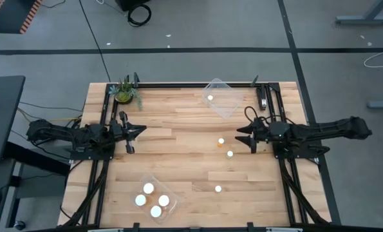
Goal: Pick and place medicine bottles into bin by pill shape (circle, oval)
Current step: Put the orange tablet bottle into the top transparent bin
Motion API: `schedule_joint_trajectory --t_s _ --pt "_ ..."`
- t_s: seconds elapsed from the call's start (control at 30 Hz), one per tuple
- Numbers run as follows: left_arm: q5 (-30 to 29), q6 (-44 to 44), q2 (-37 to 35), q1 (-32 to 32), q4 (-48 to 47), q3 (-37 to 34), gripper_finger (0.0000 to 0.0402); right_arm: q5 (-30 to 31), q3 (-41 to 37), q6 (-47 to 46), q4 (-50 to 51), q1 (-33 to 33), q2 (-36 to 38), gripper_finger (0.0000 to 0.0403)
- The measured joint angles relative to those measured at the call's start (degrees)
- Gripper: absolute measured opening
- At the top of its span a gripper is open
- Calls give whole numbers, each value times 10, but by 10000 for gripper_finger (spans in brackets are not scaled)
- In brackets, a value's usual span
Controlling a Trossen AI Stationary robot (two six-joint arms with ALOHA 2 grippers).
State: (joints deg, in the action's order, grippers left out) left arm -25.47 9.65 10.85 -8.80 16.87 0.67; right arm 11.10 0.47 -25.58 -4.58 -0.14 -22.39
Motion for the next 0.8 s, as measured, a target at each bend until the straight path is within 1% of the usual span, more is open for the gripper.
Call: schedule_joint_trajectory --t_s 0.2,0.4,0.63,0.8 --pt "0 0 0 0 0 0 23 2 0 0 -32 0 -64 237" --pt "0 0 0 0 0 0 34 5 13 -7 -39 9 -117 237" --pt "0 0 0 0 0 0 31 41 66 18 -28 57 -196 237" --pt "0 0 0 0 0 0 23 56 127 39 37 70 -265 237"
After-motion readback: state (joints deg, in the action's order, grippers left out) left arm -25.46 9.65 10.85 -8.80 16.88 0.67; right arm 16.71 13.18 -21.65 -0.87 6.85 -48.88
